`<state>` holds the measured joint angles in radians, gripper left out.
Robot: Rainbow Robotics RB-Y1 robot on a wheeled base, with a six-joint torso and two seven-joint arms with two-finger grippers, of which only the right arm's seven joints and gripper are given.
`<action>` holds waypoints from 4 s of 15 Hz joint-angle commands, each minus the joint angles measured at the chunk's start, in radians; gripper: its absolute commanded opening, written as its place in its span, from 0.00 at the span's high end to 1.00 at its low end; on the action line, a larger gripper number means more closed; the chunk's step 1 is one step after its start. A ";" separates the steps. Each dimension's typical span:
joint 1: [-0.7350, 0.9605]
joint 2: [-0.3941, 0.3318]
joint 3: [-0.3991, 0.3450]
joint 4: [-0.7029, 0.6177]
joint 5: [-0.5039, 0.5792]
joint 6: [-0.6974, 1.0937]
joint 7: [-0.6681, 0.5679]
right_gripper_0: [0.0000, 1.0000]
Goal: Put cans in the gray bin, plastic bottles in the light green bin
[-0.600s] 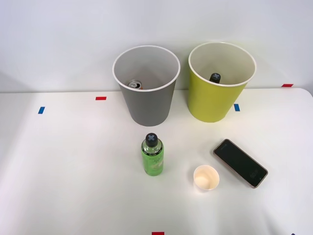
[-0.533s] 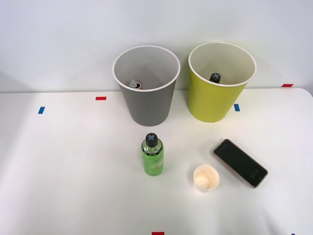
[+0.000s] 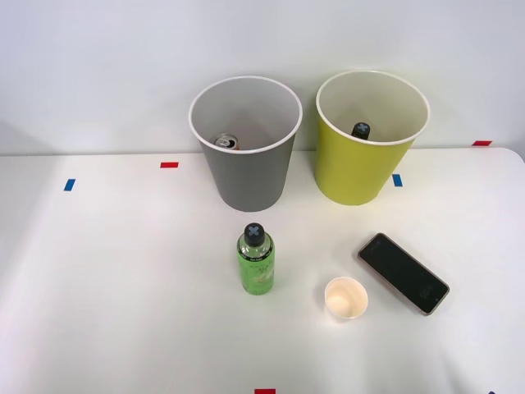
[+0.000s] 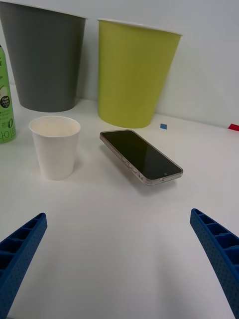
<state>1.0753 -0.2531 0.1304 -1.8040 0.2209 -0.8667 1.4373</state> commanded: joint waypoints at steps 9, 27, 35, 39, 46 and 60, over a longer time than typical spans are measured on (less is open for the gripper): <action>0.000 0.000 0.000 0.000 0.000 0.000 0.000 0.00; 0.000 0.000 0.000 0.000 0.000 0.000 0.000 0.00; 0.000 0.000 0.000 0.000 0.000 0.000 0.000 0.00; 0.000 0.000 0.000 0.000 0.000 0.000 0.000 0.00; -0.038 -0.130 0.120 -0.011 -0.132 -0.003 0.018 0.00; -0.621 -0.738 0.545 -0.225 -0.580 0.170 0.180 0.00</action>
<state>0.4767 -0.9882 0.6622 -2.0322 -0.3156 -0.7008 1.5589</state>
